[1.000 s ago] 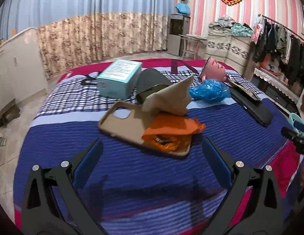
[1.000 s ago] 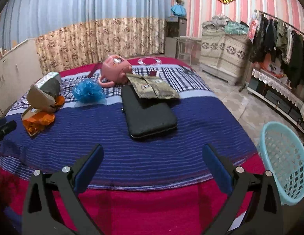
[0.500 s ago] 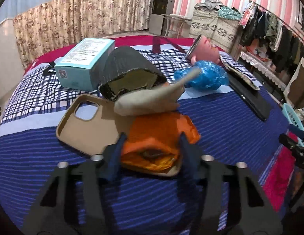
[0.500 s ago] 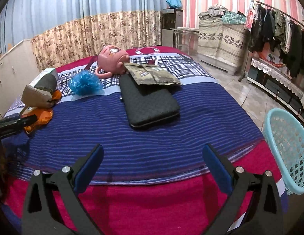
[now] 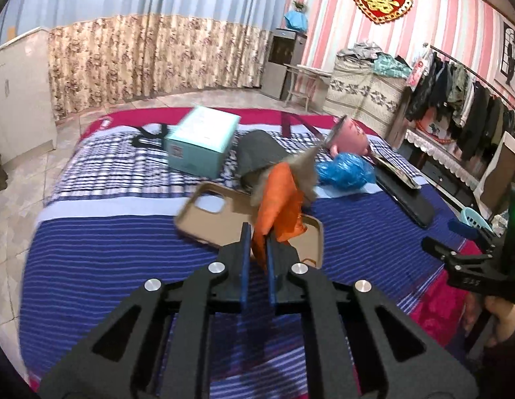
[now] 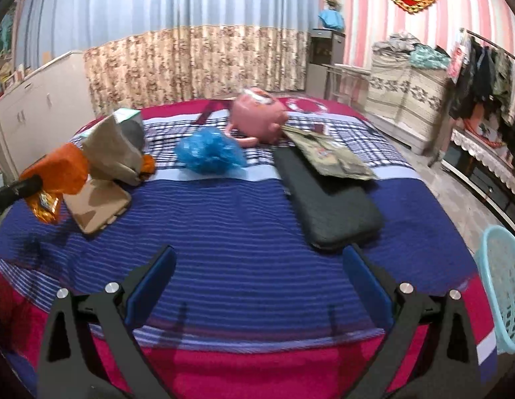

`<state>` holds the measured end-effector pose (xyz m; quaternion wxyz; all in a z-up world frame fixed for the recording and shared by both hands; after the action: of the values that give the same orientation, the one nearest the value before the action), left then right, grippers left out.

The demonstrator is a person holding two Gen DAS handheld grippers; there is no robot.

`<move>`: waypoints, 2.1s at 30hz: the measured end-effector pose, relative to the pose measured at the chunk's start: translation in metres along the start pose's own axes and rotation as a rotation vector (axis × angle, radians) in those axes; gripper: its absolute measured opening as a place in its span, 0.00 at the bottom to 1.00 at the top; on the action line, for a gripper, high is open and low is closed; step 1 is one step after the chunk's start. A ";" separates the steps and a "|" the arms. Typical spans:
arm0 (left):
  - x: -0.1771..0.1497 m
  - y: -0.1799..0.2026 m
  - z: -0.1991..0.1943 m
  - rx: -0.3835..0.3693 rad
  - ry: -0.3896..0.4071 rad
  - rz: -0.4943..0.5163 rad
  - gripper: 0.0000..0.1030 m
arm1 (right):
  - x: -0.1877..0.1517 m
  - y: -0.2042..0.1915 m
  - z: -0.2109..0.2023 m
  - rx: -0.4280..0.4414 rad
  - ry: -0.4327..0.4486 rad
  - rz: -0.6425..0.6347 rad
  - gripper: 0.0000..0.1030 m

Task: Collect trash
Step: 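Grasp the orange wrapper with the left gripper while the right gripper grasps the beige paper, then carry the wrapper and beige paper over to the basket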

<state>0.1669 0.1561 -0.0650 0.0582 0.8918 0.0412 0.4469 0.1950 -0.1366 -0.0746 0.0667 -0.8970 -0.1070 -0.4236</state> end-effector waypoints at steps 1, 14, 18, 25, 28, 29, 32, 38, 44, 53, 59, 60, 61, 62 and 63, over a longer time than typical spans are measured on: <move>0.001 -0.005 -0.004 0.017 0.011 -0.003 0.07 | 0.002 -0.005 0.002 0.010 -0.002 -0.001 0.95; 0.017 -0.087 -0.027 0.168 0.085 -0.075 0.07 | 0.036 -0.106 0.030 0.177 -0.004 -0.117 0.95; 0.017 -0.092 -0.023 0.161 0.081 -0.091 0.07 | 0.045 -0.125 0.044 0.216 -0.028 -0.090 0.95; 0.018 -0.079 -0.022 0.143 0.077 -0.066 0.07 | 0.048 -0.135 0.086 0.281 -0.176 -0.011 0.40; 0.019 -0.072 -0.020 0.137 0.075 -0.056 0.07 | 0.042 -0.132 0.084 0.347 -0.170 0.027 0.22; 0.020 -0.070 -0.020 0.135 0.075 -0.054 0.07 | 0.041 -0.130 0.080 0.357 -0.156 0.024 0.14; 0.025 -0.058 -0.021 0.122 0.083 -0.041 0.07 | 0.041 -0.114 0.060 0.358 -0.098 0.019 0.08; 0.036 -0.010 -0.021 0.066 0.114 -0.001 0.07 | 0.046 -0.052 0.005 0.286 0.001 0.026 0.03; 0.042 0.061 -0.010 -0.028 0.116 0.047 0.07 | 0.040 0.036 -0.049 0.145 0.079 0.053 0.03; 0.039 0.176 0.010 -0.174 0.091 0.139 0.07 | 0.012 0.184 -0.107 -0.149 0.159 0.180 0.03; 0.033 0.246 0.022 -0.246 0.077 0.201 0.07 | -0.009 0.256 -0.122 -0.273 0.180 0.284 0.03; 0.031 0.260 0.024 -0.261 0.073 0.212 0.07 | -0.013 0.267 -0.123 -0.289 0.180 0.295 0.03; 0.029 0.274 0.027 -0.274 0.070 0.226 0.07 | -0.015 0.275 -0.124 -0.304 0.179 0.305 0.03; 0.026 0.287 0.030 -0.286 0.065 0.241 0.07 | -0.020 0.285 -0.126 -0.321 0.176 0.317 0.03; 0.023 0.298 0.032 -0.295 0.060 0.251 0.07 | -0.025 0.294 -0.127 -0.336 0.173 0.327 0.03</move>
<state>0.2130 -0.1382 -0.0237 0.1309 0.8578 -0.1347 0.4784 0.1582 -0.4513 -0.0221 -0.0069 -0.8613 0.1175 -0.4942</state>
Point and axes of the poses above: each gripper's, at about its wrist camera, not at the fingertips, and z roughly the way its jaws point, y to its right, x to its top, the point moved 3 cm from there along z, roughly the way its jaws point, and after that the axes turned 3 degrees about x, right-handed, at the moved point
